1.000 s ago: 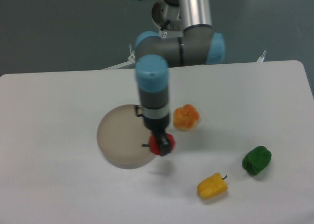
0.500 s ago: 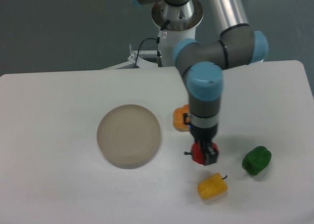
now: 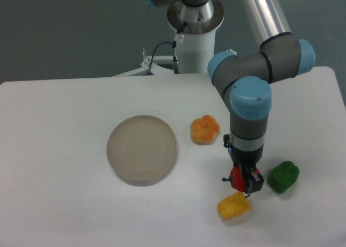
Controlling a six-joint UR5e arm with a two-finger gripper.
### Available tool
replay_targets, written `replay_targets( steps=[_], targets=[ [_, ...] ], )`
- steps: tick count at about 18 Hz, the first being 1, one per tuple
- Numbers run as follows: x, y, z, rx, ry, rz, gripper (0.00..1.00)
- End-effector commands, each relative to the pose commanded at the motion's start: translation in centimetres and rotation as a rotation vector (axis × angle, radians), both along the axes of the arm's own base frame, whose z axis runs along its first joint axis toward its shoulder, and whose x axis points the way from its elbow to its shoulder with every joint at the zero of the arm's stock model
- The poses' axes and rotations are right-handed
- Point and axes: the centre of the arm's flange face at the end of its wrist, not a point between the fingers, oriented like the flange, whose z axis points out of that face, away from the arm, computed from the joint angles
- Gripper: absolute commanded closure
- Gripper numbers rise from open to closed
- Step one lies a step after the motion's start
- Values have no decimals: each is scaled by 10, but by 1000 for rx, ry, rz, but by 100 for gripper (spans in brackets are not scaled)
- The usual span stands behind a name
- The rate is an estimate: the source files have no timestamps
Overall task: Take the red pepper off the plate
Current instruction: 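Lift the red pepper off the plate and carry it toward the yellow pepper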
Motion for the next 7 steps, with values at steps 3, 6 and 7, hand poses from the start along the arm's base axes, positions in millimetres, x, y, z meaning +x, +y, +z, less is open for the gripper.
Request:
replay_targets(
  steps=[3, 6, 7],
  targets=[
    [-3, 1, 1, 12, -4, 8, 35],
    [-5, 0, 0, 16, -9, 8, 35],
    [-5, -1, 1, 17, -8, 9, 35]
  ],
)
